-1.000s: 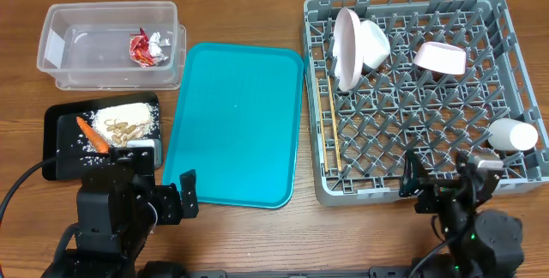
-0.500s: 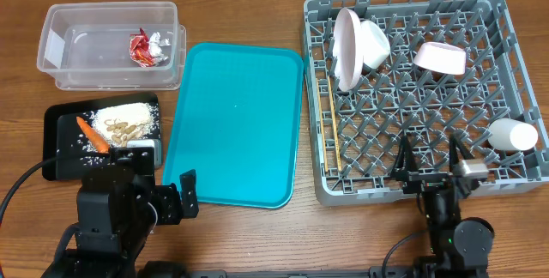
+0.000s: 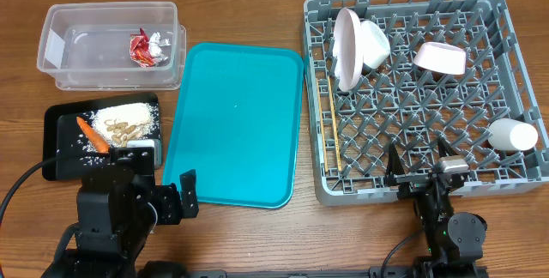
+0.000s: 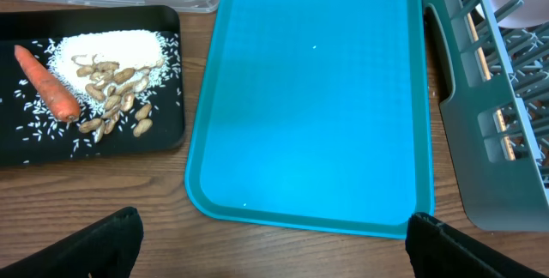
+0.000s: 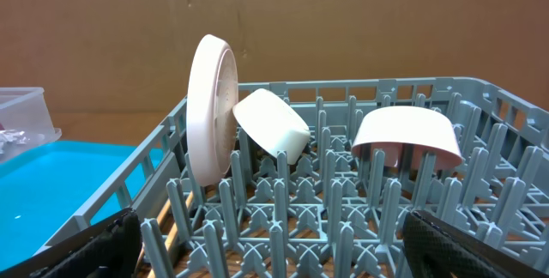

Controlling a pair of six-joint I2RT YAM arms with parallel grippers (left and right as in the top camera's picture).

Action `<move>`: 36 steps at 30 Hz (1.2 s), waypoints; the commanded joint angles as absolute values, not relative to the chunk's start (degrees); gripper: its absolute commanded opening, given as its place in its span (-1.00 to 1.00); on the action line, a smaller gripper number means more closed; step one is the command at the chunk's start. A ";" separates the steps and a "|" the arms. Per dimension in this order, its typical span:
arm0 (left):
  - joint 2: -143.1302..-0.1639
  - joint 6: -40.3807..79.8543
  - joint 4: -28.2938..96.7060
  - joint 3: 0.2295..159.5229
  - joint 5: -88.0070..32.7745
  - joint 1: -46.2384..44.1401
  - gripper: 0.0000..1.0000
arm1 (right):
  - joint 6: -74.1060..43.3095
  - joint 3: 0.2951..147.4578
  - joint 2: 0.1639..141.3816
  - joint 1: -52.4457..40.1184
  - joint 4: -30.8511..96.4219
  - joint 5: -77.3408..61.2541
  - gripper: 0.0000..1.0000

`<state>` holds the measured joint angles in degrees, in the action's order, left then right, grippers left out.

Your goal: Sort waste into correct bins and load items into the dishwasher

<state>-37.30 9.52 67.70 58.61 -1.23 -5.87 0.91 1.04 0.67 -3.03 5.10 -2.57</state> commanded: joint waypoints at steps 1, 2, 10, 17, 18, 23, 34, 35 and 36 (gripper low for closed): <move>-37.10 10.52 67.48 58.33 -0.67 -5.65 1.00 | 1.34 0.47 0.16 -2.81 4.67 -2.68 1.00; -37.10 10.52 67.48 58.33 -0.67 -5.65 1.00 | 1.34 0.47 0.16 -2.83 4.64 -2.68 1.00; -37.10 10.52 67.48 58.33 -0.67 -5.65 1.00 | 1.34 0.47 0.16 -2.83 4.67 -2.68 1.00; -37.10 10.52 67.48 58.33 -0.67 -5.65 1.00 | 1.32 0.47 0.16 -2.81 4.67 -2.68 1.00; -36.93 10.39 67.59 58.15 -0.62 -5.65 1.00 | 1.34 0.47 0.16 -2.81 4.67 -2.68 1.00; -32.73 9.45 63.00 52.99 1.58 -5.48 0.99 | 1.34 0.47 0.16 -2.81 4.67 -2.68 1.00; -5.61 9.04 16.21 11.92 -0.97 -3.27 1.00 | 1.34 0.47 0.16 -2.83 4.67 -2.68 1.00; -2.66 8.60 11.70 8.91 -0.82 -3.27 1.00 | 1.34 0.47 0.16 -2.83 4.67 -2.68 1.00; -0.69 7.14 8.05 6.81 -0.89 -3.27 1.00 | 1.32 0.47 0.16 -2.83 4.67 -2.68 1.00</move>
<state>-6.74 9.32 14.79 12.47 -0.67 -3.64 1.13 1.04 0.62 -3.03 5.10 -2.57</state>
